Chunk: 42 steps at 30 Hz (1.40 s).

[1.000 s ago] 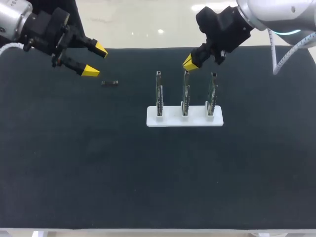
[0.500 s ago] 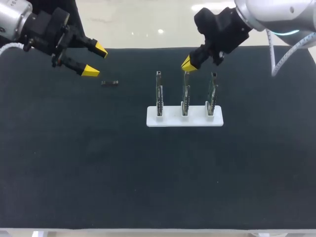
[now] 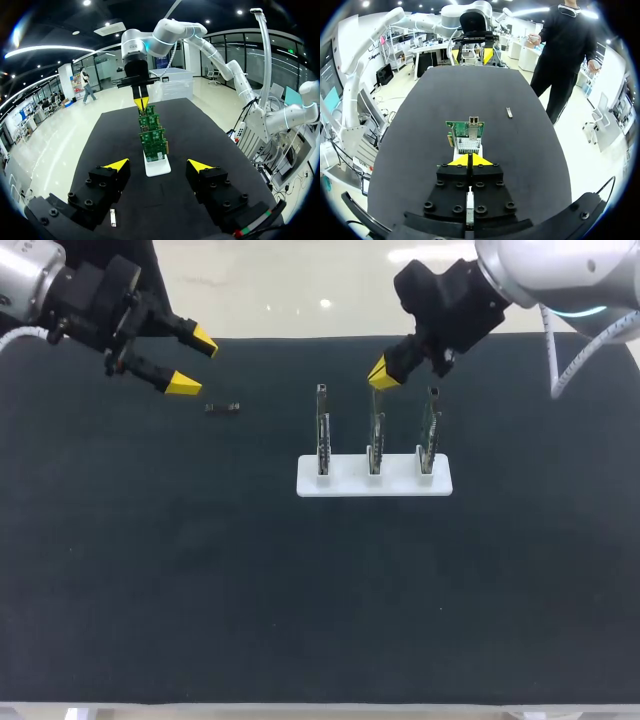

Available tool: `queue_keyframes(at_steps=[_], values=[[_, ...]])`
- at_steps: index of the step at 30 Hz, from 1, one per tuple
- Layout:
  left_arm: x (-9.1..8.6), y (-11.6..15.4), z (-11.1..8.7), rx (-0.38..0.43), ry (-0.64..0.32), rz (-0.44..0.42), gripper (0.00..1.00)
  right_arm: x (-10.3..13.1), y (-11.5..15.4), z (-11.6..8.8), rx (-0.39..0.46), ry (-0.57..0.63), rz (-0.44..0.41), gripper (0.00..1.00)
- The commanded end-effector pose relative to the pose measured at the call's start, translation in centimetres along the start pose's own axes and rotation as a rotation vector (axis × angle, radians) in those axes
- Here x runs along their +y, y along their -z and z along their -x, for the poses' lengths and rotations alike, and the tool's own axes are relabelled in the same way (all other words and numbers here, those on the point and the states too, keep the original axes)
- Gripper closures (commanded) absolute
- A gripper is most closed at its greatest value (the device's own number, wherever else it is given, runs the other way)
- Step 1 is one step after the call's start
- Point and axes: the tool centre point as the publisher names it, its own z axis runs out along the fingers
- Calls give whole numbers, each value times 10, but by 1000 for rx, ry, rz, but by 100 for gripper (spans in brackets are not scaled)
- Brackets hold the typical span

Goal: Pick up the optical module with the left hand, and insert it into the network port with the right hand.

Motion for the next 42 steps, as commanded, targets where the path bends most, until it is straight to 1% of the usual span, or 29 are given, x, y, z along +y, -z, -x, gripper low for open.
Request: queue_keyframes(at_steps=[1, 8, 15, 21, 26, 30, 36, 42], values=[[1, 0, 0, 3, 1, -3, 0, 1, -4, -3, -2, 2, -6, 100], [1, 0, 0, 3, 1, -3, 0, 2, -4, -2, 0, 3, -10, 100], [1, 0, 0, 3, 1, -3, 0, 0, 21, 7, 17, -15, 1, 100], [1, 0, 0, 3, 1, -3, 0, 2, 42, 1, 7, -8, 23, 100], [1, 0, 0, 3, 1, -3, 0, 5, 64, -17, 6, 31, 51, 100], [1, 0, 0, 3, 1, -3, 0, 7, 91, -38, 6, 63, 98, 100], [1, 0, 0, 3, 1, -3, 0, 13, 124, -68, 10, 105, 143, 100], [1, 0, 0, 3, 1, -3, 0, 18, 148, -93, 15, 151, 182, 100]])
